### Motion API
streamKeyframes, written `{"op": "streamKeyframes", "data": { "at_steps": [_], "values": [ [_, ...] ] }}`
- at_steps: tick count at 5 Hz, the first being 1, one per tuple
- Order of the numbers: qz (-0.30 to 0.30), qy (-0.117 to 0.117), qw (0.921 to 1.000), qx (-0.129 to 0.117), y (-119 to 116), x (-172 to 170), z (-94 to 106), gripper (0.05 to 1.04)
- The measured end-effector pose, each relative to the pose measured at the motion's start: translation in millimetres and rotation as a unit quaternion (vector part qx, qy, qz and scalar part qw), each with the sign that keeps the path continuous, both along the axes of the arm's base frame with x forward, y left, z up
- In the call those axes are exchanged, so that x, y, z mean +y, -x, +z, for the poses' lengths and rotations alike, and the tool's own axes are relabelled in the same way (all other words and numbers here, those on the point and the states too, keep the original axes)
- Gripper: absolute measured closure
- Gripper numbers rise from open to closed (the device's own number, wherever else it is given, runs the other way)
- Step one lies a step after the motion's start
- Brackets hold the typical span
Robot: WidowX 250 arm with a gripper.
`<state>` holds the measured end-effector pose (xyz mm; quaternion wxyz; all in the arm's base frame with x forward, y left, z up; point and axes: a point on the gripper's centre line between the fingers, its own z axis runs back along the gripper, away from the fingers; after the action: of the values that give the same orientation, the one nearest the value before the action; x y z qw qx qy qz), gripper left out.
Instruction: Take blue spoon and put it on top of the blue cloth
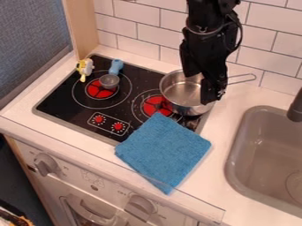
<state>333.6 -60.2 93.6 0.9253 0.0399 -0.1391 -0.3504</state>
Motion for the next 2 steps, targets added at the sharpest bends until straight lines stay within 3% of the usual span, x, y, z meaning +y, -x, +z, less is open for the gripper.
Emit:
{"op": "streamKeyframes", "data": {
  "at_steps": [1,2],
  "values": [
    [0.003,0.000,0.9999,0.014,3,0,-9.1,0.082],
    [0.046,0.007,0.9986,0.024,6,23,-16.3,0.082]
  ]
}}
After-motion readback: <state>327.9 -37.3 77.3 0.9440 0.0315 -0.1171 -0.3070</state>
